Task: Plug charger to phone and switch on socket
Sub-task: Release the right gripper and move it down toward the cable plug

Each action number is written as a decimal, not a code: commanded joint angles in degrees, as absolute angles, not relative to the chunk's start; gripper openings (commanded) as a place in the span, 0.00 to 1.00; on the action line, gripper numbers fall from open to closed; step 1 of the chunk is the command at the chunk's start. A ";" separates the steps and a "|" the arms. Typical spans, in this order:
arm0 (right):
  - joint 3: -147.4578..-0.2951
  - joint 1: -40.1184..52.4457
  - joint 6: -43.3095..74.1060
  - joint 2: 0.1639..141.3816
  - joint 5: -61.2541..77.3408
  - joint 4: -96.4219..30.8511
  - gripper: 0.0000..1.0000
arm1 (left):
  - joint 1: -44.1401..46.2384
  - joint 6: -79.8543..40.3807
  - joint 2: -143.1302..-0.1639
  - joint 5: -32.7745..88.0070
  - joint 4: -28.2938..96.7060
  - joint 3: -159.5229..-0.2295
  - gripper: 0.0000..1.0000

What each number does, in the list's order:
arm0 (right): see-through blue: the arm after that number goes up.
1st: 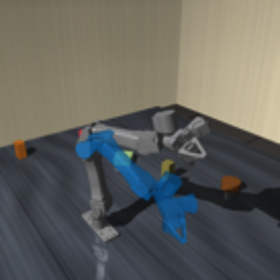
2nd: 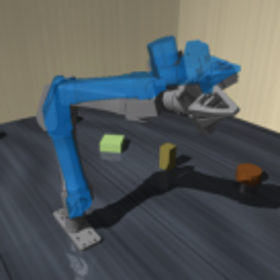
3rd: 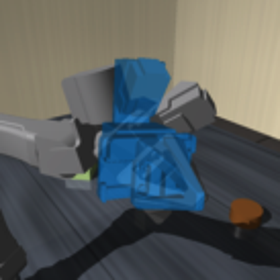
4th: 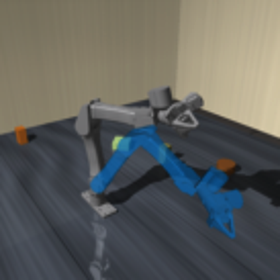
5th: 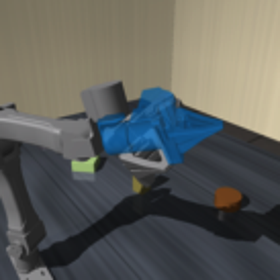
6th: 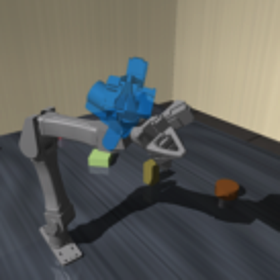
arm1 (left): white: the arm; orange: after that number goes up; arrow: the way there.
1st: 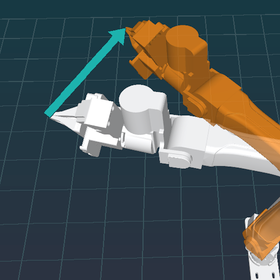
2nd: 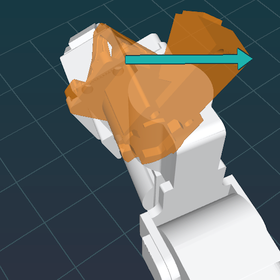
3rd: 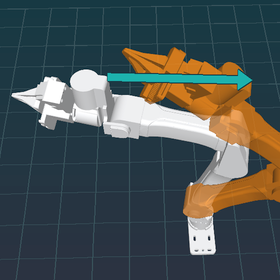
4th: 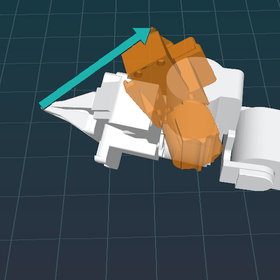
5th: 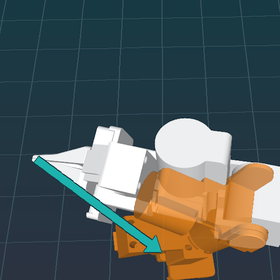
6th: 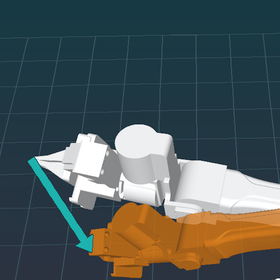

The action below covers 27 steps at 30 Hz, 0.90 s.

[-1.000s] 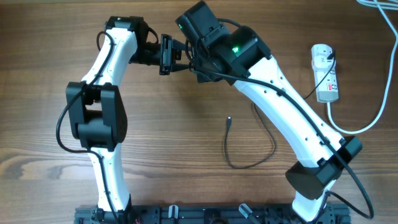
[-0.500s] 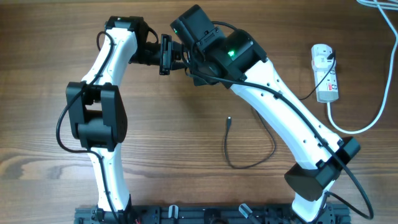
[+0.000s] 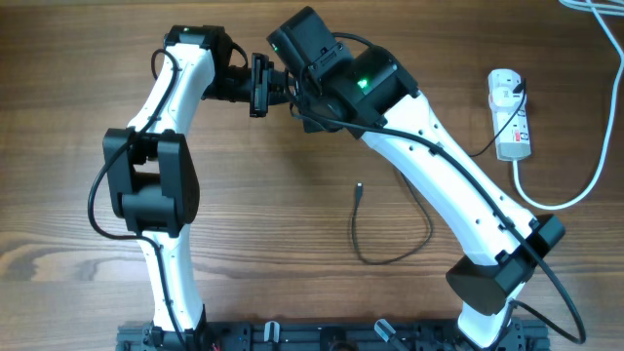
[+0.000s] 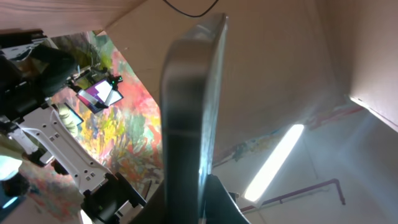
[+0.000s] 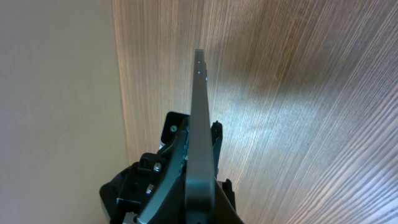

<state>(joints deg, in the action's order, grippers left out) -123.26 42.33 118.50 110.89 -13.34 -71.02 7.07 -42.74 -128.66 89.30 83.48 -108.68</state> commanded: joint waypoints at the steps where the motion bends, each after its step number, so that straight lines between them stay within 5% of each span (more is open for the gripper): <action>1: -123.61 42.44 117.58 110.30 -15.25 -70.46 0.08 | 7.03 -42.92 -126.52 90.35 83.59 -109.62 0.04; 2: -123.61 42.44 116.25 110.30 -15.25 -69.93 0.20 | 7.03 -42.92 -126.52 90.35 83.57 -109.62 0.04; 5: -123.61 42.41 113.95 110.30 -15.66 -68.86 0.76 | 7.03 -42.89 -126.52 90.35 83.57 -109.62 0.04; 9: -123.63 42.28 105.08 108.77 -18.39 -68.53 1.00 | 7.01 -42.87 -126.52 88.77 81.10 -109.62 0.04; 15: -123.63 33.54 62.81 98.04 -16.51 -70.15 1.00 | 6.92 -41.95 -126.52 74.06 72.34 -109.62 0.04; 19: -123.63 20.38 41.93 94.63 -3.46 -80.12 1.00 | 6.92 -24.64 -126.52 73.80 67.83 -109.62 0.04; 27: -117.64 16.45 36.25 97.67 -2.85 -92.03 1.00 | 6.37 -5.74 -123.90 78.59 69.01 -109.62 0.04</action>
<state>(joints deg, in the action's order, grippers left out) -121.69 16.40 39.92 96.92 -4.14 -92.09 7.05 -16.93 -128.55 75.77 68.10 -108.73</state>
